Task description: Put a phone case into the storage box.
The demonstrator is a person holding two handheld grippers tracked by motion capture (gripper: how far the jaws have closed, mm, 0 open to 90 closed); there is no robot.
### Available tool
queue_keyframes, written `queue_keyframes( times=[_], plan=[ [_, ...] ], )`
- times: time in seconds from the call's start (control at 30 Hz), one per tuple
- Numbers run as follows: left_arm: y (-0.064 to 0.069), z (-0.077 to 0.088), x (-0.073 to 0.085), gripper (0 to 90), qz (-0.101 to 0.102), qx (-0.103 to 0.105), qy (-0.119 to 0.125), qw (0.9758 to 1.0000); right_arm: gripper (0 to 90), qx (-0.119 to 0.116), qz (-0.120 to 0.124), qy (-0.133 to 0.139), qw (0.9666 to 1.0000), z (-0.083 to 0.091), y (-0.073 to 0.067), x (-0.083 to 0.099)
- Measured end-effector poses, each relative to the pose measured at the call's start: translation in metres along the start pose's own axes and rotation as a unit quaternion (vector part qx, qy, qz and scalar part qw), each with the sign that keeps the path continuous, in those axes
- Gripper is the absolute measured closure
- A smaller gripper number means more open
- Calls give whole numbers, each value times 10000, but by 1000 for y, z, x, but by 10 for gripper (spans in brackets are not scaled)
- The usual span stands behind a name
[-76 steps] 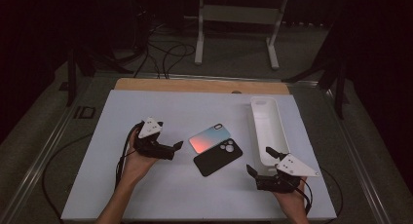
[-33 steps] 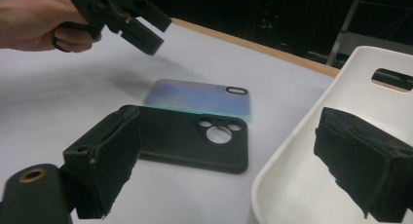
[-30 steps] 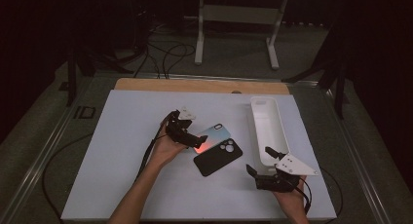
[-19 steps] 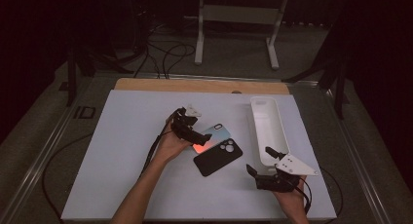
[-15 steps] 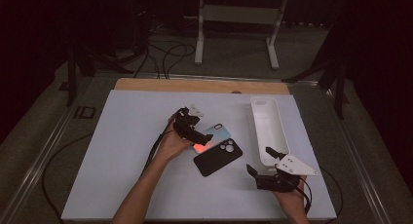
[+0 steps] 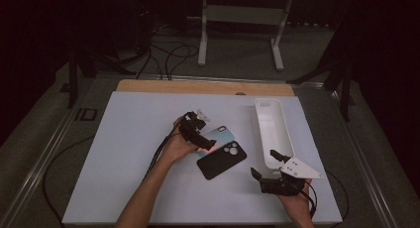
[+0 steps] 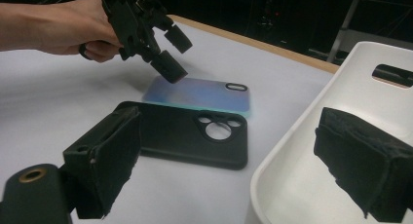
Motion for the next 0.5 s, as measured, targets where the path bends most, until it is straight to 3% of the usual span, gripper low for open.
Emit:
queue_keyframes(
  times=[0.5],
  plan=[
    [8, -17, 12, 0, -146, 177, -404, 9989, 99, 27, -21, -35, 10000, 0, 1, 2]
  ],
)
Point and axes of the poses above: each handheld gripper's, and its own axes: z roughly backward along the jaws, x roughly out of its underside, y roughly to its right, the point moved 10 cm from there along -z, roughly forward along the jaws, and after that the axes turned 10 degrees about -z, right-handed, at the moved point
